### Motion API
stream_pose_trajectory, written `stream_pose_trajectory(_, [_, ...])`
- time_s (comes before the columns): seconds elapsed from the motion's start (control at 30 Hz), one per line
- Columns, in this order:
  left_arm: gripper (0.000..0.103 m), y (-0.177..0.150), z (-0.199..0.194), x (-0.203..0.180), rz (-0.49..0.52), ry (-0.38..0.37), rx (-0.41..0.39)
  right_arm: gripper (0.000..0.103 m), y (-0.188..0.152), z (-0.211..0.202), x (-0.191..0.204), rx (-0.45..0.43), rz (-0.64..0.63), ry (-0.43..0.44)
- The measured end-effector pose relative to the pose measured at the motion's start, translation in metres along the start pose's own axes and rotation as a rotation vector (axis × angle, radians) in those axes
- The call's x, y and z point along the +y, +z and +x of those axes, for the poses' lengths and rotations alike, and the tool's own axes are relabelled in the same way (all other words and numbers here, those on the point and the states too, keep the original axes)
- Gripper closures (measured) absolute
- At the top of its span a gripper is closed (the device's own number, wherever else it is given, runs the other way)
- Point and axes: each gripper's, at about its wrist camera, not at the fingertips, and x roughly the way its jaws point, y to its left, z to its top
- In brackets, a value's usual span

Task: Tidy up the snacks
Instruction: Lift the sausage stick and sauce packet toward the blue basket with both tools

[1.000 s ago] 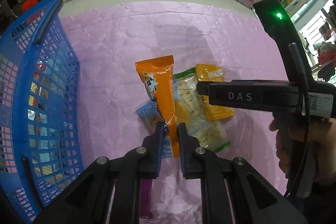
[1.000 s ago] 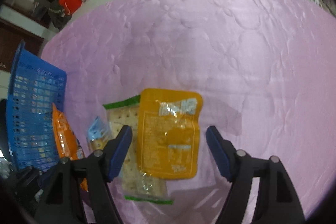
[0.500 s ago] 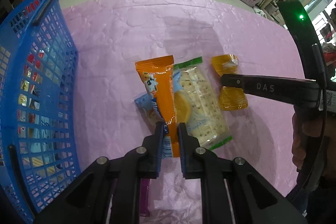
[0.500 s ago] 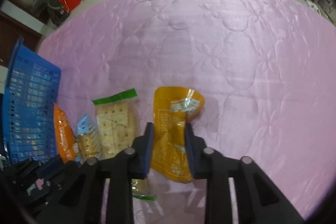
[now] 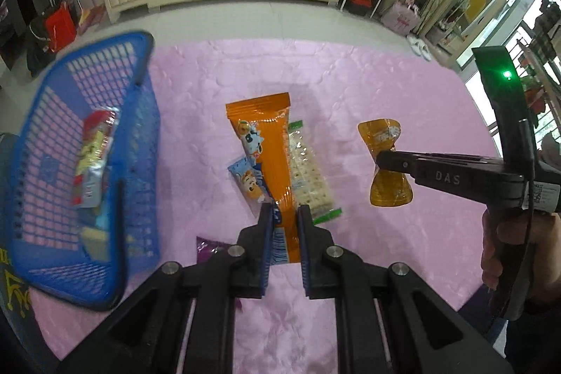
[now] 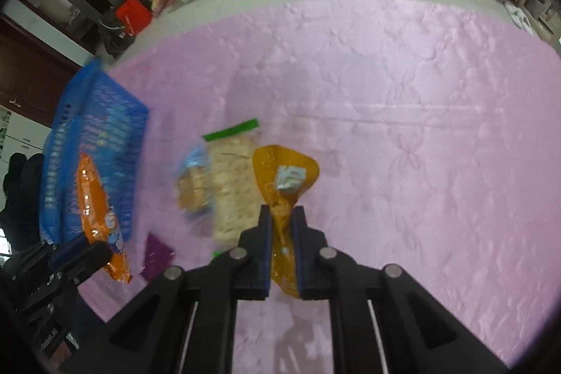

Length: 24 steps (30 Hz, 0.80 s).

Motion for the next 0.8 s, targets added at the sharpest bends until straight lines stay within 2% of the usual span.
stream_pose_trajectory(0.23, [0.091,-0.02,-0.061,0.003,0.013,-0.013,-0.088,0.089,-0.022,-0.061,0.034,-0.091,-0.049,0.024])
stream_pose_trajectory(0.37, [0.091,-0.023,-0.09,0.009,0.004,0.001,-0.129,0.089,-0.031,-0.082,0.067,-0.131,-0.094,0.051])
stream_pose_trajectory(0.57, [0.091,-0.03,-0.123,0.036,-0.013,0.028,-0.177,0.089,-0.035,-0.098,0.111,-0.158,-0.164,0.094])
stream_pose_trajectory(0.8, [0.091,-0.029,-0.152,0.085,-0.064,0.076,-0.219,0.089,-0.027,-0.092,0.164,-0.162,-0.242,0.139])
